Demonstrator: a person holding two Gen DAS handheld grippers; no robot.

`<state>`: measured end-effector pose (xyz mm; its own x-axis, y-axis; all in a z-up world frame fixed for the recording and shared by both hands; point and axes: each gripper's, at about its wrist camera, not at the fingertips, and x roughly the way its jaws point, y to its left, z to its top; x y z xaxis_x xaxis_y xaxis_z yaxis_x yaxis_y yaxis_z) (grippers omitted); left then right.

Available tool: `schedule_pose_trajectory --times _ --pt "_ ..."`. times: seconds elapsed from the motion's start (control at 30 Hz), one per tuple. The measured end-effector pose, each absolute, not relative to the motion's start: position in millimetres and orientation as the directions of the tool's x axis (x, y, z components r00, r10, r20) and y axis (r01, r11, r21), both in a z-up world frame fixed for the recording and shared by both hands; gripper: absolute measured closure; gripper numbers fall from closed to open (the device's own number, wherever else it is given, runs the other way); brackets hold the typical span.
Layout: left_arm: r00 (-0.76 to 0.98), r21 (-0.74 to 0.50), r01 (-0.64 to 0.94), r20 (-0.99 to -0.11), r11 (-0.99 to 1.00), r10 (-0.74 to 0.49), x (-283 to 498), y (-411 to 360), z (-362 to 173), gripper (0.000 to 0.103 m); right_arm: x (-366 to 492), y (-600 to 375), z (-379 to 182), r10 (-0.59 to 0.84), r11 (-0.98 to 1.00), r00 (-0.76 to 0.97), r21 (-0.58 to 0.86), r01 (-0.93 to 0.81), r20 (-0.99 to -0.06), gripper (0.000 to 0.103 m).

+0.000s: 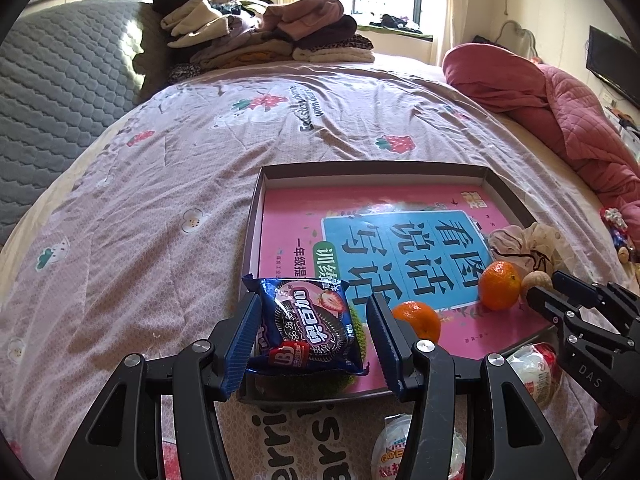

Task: Organize objects
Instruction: 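Open the right tool to release the walnut inside the box, then lower the blue snack packet into the box and open the left tool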

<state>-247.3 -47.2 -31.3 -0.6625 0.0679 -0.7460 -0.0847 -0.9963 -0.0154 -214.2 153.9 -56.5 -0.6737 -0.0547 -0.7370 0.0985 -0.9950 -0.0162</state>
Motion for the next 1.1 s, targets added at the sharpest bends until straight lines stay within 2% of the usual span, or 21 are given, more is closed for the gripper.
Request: schedule_pose_trajectory --times 1.0,1.1 --pt "-0.682 -0.006 -0.106 -0.727 -0.994 0.077 -230 -42 -18 0.047 -203 150 -31 -0.042 -0.995 -0.694 -0.034 0.096 -0.719 0.063" --pt "-0.683 -0.006 -0.106 -0.726 -0.994 0.077 -230 -42 -16 0.047 -201 148 -29 -0.041 -0.994 -0.697 -0.038 0.098 -0.716 0.058"
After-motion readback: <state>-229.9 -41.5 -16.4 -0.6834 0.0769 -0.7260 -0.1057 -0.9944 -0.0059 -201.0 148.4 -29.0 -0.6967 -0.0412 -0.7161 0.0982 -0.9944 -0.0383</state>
